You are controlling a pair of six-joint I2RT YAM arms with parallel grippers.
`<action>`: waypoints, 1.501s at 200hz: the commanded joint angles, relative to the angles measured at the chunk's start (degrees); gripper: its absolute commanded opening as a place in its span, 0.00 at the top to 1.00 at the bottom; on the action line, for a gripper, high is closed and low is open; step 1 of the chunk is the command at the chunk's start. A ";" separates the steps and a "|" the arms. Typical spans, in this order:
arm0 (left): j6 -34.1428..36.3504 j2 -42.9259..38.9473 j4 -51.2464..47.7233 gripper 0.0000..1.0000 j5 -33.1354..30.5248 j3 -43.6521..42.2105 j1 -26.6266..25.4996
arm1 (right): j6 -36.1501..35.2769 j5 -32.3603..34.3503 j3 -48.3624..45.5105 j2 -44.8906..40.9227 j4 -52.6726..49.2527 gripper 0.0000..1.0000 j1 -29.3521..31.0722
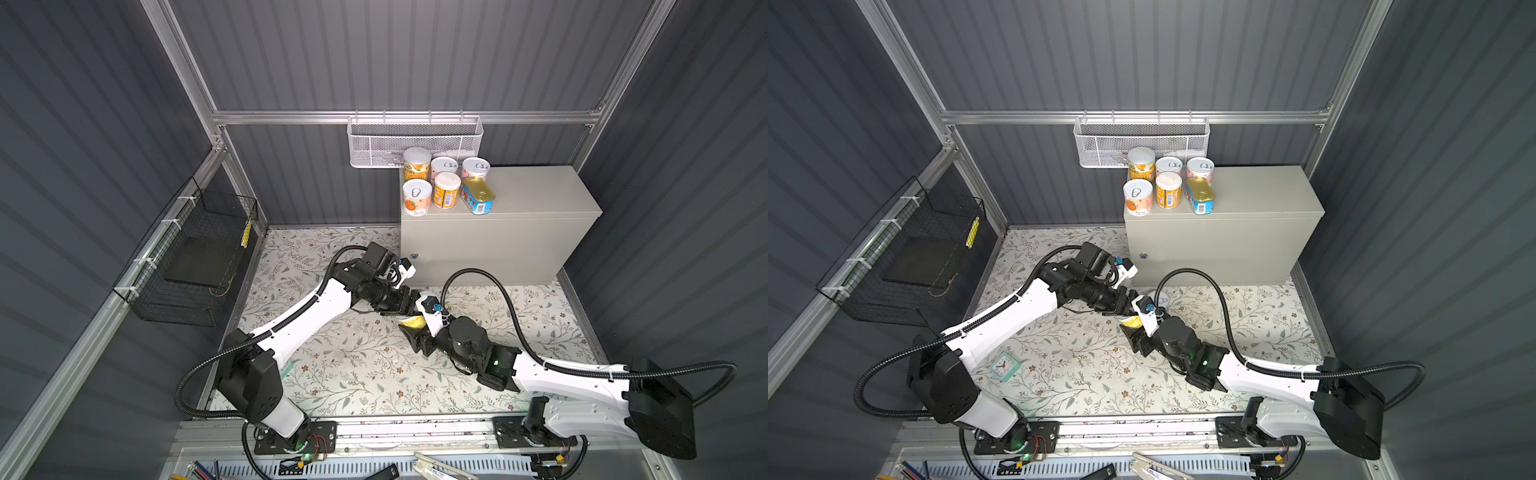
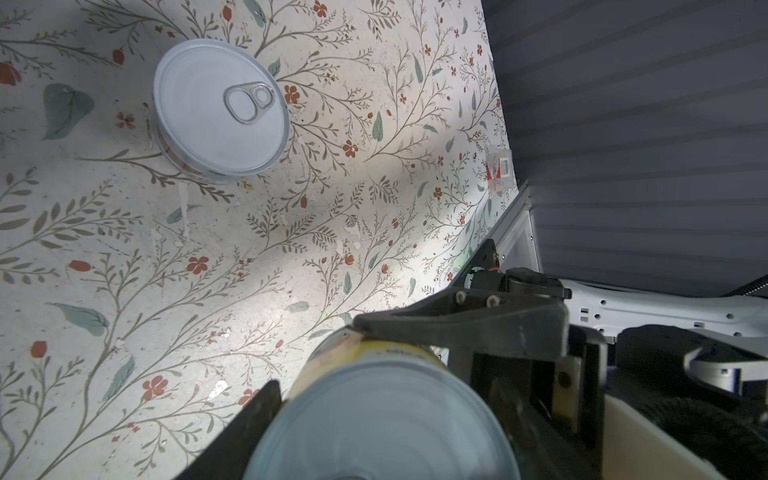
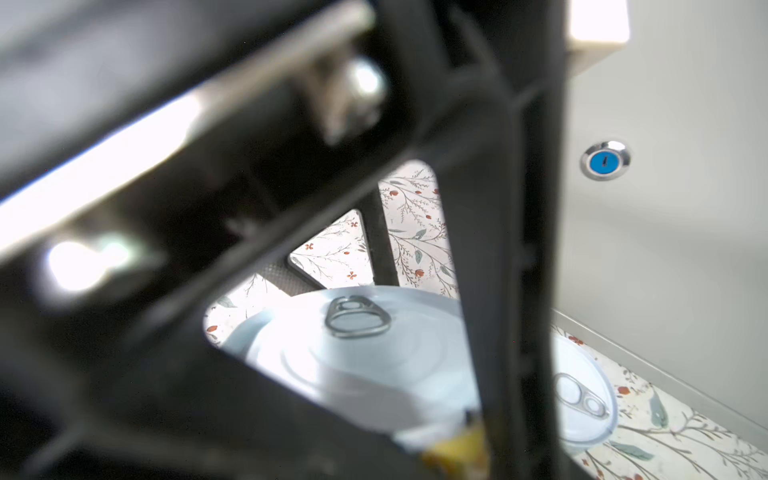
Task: Place and organize the canned foods onto the counter
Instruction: 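Close the right gripper on the yellow can held by the left gripper, then carry the yellow can to the cabinet top while the left gripper draws back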
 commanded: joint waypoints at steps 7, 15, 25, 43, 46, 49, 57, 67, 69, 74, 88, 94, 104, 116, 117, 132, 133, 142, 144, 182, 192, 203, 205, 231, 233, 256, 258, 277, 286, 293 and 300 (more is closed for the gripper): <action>-0.95 -2.09 3.45 0.28 4.87 1.00 0.13 | 2.00 1.64 -1.17 -1.67 6.43 0.36 0.04; -1.57 -1.96 4.04 0.26 4.75 0.61 0.13 | 2.26 1.81 -1.21 -1.67 6.44 0.37 0.02; -2.04 -1.62 4.16 0.22 4.29 0.40 0.11 | 2.45 2.20 -1.38 -1.68 6.58 0.38 0.00; -2.63 -0.62 4.34 0.01 4.28 0.01 0.11 | 2.85 3.47 -2.17 -2.63 6.83 0.38 -0.01; -2.65 -0.53 4.41 0.00 4.35 -0.14 0.13 | 2.87 3.55 -2.29 -2.91 6.87 0.39 0.01; -2.80 -0.43 4.54 0.00 4.41 -0.23 0.13 | 2.93 3.65 -2.42 -3.24 6.88 0.39 -0.01; -3.09 -0.07 4.69 0.00 4.45 -0.36 0.13 | 3.01 3.59 -2.73 -3.68 6.79 0.39 -0.04; -3.37 0.45 4.32 0.00 3.83 -0.26 0.13 | 3.20 3.48 -3.14 -5.80 6.79 0.39 -0.06; -3.29 0.57 4.24 0.00 3.74 -0.16 0.13 | 3.27 3.47 -3.25 -6.04 6.79 0.39 -0.05; -3.18 0.86 3.97 0.00 3.54 0.04 0.13 | 3.38 3.51 -3.48 -6.68 6.79 0.39 -0.03; -2.74 1.63 3.32 0.00 3.08 0.40 0.13 | 3.47 3.96 -4.03 -8.13 6.65 0.39 -0.03; -2.68 1.82 3.25 0.00 2.86 0.42 0.20 | 3.44 4.17 -4.32 -8.70 6.57 0.39 -0.07; -2.71 1.96 3.45 0.00 2.76 0.40 0.22 | 3.48 4.52 -4.69 -9.43 6.20 0.39 -0.05; -2.57 1.96 3.88 0.00 2.39 0.18 0.31 | 3.53 4.99 -5.13 -9.99 5.75 0.38 -0.05; -2.52 1.96 3.89 0.00 2.34 0.17 0.31 | 3.52 5.08 -5.16 -10.05 5.70 0.38 -0.05; -1.22 2.11 2.84 0.00 0.77 1.17 0.56 | 3.48 6.88 -5.98 -10.88 5.25 0.37 -0.14; -1.10 2.17 2.58 0.00 0.64 1.28 0.61 | 3.50 7.07 -6.02 -10.98 5.23 0.37 -0.14; 0.48 2.22 1.02 0.00 -0.97 2.41 0.90 | 3.72 8.36 -6.79 -11.91 5.29 0.37 -0.30; 0.73 2.18 0.83 0.00 -1.30 2.46 0.96 | 3.81 8.58 -6.95 -12.18 5.36 0.37 -0.38; 2.04 -0.74 2.18 0.00 -9.45 5.44 1.50 | 8.64 8.90 -11.59 -18.99 6.39 0.37 -3.33; 2.74 -1.16 1.29 0.00 -12.14 6.74 1.54 | 8.75 9.22 -12.27 -20.72 5.69 0.37 -3.40; 3.15 -2.02 0.75 0.00 -14.67 7.49 1.54 | 8.79 10.16 -12.48 -22.57 3.81 0.37 -3.48; 3.16 -2.22 0.79 0.00 -14.83 7.55 1.54 | 8.73 10.30 -12.50 -22.89 3.52 0.37 -3.61; 3.02 -5.50 2.31 0.00 -20.08 5.97 1.54 | 9.30 11.99 -12.57 -27.38 -0.86 0.37 -4.08; 3.06 -5.80 2.43 0.00 -20.43 5.83 1.50 | 9.36 12.03 -12.53 -27.76 -1.21 0.37 -4.15; 3.16 -8.80 4.81 0.00 -22.95 1.90 1.54 | 10.57 13.56 -11.55 -31.92 -6.27 0.38 -4.44; 3.16 -9.08 5.38 0.00 -23.19 1.28 1.54 | 10.62 13.65 -11.41 -32.33 -6.85 0.38 -4.49; 3.17 -10.91 7.63 0.00 -25.48 -2.34 1.54 | 11.07 14.74 -9.65 -35.52 -11.73 0.38 -4.53; 3.07 -11.35 8.14 0.00 -26.66 -3.58 1.54 | 11.00 15.39 -8.64 -36.73 -13.96 0.38 -4.53; 3.07 -11.64 8.39 0.00 -27.17 -4.44 1.54 | 10.91 15.82 -7.60 -37.57 -15.72 0.38 -4.53; 3.08 -11.91 8.86 0.00 -27.63 -5.35 1.58 | 10.75 16.27 -6.44 -38.32 -17.47 0.38 -4.53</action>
